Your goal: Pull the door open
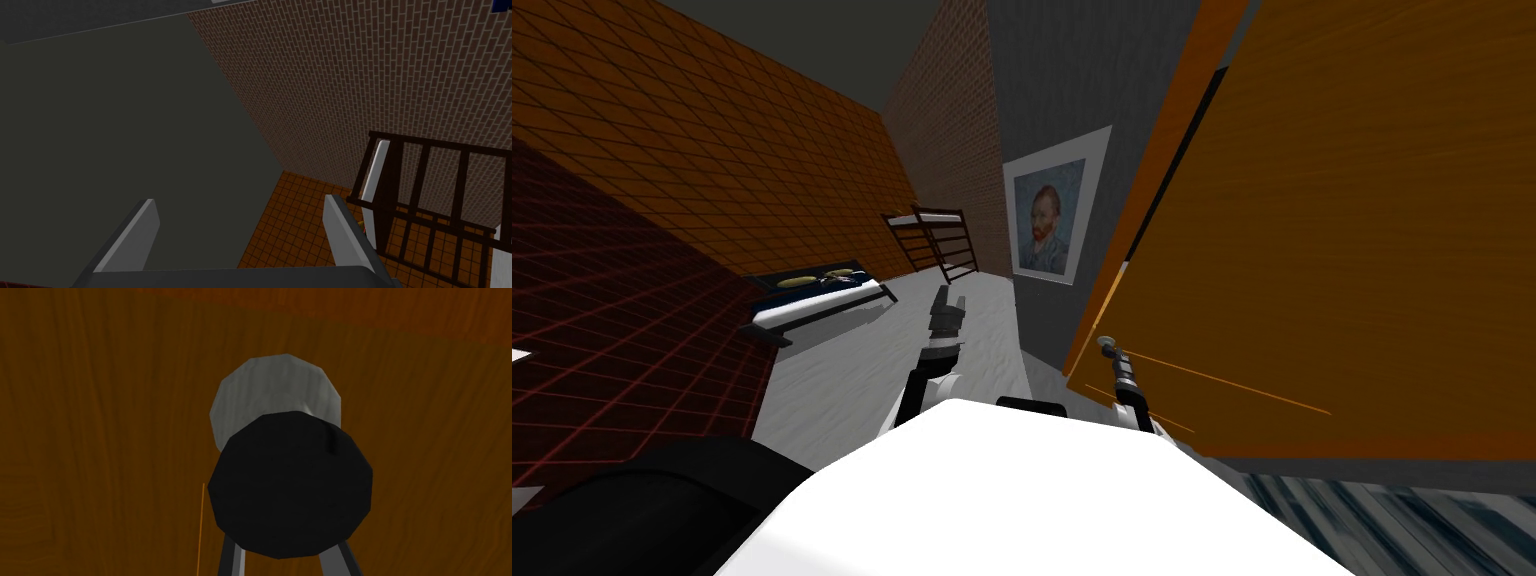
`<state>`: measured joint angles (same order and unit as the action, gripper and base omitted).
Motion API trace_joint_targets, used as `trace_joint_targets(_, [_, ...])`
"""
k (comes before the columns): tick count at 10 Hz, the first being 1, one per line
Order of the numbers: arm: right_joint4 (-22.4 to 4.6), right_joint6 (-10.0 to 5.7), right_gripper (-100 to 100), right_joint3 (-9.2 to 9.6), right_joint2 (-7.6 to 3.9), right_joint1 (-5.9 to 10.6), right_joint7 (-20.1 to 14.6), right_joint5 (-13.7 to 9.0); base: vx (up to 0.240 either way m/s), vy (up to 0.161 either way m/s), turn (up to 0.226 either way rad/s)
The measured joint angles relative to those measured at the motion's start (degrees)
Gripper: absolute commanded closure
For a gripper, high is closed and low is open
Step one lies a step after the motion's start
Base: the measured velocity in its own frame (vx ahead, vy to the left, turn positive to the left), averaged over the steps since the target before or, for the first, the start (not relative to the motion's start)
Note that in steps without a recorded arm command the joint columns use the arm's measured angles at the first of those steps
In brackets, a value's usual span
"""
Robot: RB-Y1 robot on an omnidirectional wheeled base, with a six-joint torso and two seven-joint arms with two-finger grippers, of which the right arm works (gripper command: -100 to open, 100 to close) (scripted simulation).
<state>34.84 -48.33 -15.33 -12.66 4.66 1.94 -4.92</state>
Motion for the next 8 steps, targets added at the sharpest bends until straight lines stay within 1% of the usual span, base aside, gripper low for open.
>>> trace_joint_targets(1, [-0.62, -0.51, 100, 0.21, -0.1, 0.13, -1.51, -0.48, -0.051, -0.021, 0.099])
trace_joint_targets(2, [-0.26, -0.4, 100, 0.53, -0.25, -0.2, -3.26, -1.13, -0.04, -0.015, 0.025])
trace_joint_targets(3, [-1.55, -0.7, 100, 0.56, -0.25, 0.72, -4.46, -1.5, -0.036, -0.019, 0.044])
trace_joint_targets(4, [-2.48, -1.34, 100, 0.8, -0.32, 1.04, -5.91, -1.98, -0.034, -0.01, 0.026])
trace_joint_targets(5, [0.12, -0.14, 100, 1.04, -0.07, -0.3, -7.09, -2.19, -0.039, -0.008, 0.03])
trace_joint_targets(6, [1.06, 0.53, 100, 1.28, 0.02, -0.85, -8.53, -2.63, -0.034, -0.008, 0.033])
trace_joint_targets(8, [-0.53, -0.15, 100, 1.63, -0.36, -0.24, -11.32, -3.38, -0.049, -0.009, 0.057])
